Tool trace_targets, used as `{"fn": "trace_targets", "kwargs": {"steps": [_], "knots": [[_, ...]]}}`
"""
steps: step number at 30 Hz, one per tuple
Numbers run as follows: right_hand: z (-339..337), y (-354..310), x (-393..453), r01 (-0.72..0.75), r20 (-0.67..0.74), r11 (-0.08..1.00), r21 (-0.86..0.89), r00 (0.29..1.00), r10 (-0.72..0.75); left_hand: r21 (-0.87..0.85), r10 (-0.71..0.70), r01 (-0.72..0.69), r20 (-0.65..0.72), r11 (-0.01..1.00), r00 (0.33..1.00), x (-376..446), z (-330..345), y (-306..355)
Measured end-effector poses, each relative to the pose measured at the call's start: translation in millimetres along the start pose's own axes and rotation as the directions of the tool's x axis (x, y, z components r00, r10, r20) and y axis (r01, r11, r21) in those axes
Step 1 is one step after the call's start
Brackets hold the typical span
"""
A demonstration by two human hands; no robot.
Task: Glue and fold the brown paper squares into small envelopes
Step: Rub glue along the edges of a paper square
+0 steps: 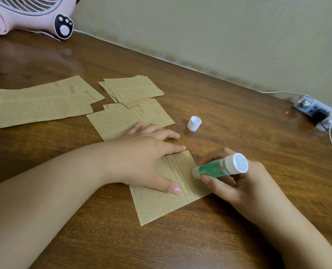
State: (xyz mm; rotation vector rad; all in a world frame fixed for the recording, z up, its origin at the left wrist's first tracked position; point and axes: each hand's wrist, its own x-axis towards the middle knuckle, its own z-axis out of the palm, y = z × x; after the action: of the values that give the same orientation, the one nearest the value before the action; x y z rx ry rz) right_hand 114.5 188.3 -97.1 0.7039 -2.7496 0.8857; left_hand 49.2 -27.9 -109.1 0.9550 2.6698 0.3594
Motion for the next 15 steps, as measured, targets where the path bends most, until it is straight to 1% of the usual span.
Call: {"fn": "trace_targets", "kwargs": {"steps": [4, 9, 10, 12, 14, 15], "knots": [[-4, -2, -11, -0.041, 0.024, 0.998, 0.046, 0.999, 0.04, -0.001, 0.003, -0.003, -0.002, 1.0, 1.0, 1, 1, -1], [-11, -3, -17, -0.066, 0.081, 0.996, 0.053, 0.995, 0.062, -0.015, 0.007, -0.007, -0.002, 1.0, 1.0, 2, 1, -2], [-12, -5, -16, -0.086, 0.079, 0.992, 0.09, 0.994, 0.079, -0.016, 0.008, -0.008, -0.002, 1.0, 1.0, 1, 1, -2], [-14, -7, -11, -0.124, 0.017, 0.975, 0.183, 0.992, 0.123, -0.014, 0.01, -0.01, -0.001, 1.0, 1.0, 1, 1, -2], [-14, -8, -1, -0.13, -0.064, 0.972, 0.196, 0.987, 0.145, -0.013, 0.008, -0.008, 0.005, 1.0, 1.0, 2, 1, -2], [-12, -9, 5, -0.139, -0.079, 0.971, 0.196, 0.984, 0.157, -0.007, 0.005, -0.005, 0.008, 1.0, 1.0, 2, 1, -2]]}}
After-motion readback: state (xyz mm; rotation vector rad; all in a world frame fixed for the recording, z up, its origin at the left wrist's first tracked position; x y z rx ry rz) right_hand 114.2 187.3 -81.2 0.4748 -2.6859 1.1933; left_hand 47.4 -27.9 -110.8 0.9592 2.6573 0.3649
